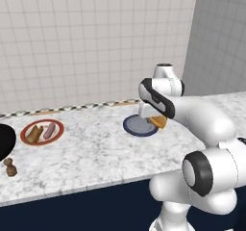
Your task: Place one bun and one sausage from the bowl on each plate.
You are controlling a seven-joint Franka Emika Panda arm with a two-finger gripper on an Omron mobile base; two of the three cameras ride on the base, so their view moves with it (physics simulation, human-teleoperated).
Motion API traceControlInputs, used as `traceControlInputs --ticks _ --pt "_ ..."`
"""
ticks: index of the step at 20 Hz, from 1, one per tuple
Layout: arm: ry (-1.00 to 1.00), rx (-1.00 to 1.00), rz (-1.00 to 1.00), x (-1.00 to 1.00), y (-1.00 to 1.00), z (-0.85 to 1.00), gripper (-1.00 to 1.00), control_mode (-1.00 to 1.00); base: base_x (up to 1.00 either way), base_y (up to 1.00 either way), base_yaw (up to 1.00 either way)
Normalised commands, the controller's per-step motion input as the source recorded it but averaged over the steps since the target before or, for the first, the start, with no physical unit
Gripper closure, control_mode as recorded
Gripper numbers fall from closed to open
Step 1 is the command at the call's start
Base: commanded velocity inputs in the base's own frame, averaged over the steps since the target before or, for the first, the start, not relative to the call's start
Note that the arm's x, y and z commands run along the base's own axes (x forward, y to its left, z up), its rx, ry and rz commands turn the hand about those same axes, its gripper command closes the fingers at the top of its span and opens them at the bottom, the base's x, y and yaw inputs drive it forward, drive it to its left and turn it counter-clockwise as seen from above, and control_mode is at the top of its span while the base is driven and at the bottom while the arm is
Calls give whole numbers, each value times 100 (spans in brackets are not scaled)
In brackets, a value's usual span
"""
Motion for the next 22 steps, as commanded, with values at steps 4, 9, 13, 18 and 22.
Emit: traceControlInputs --ticks 4,9,13,18,22 --pt "0 0 0 70 -13 -12 100 -100 0 0 0" --pt "0 4 0 88 -29 -41 100 -100 0 0 0" --pt "1 3 0 71 -27 -65 100 -100 0 0 0" --pt "0 0 0 52 -8 -56 100 -100 0 0 0" --pt "3 0 0 45 0 -45 100 -100 0 0 0"
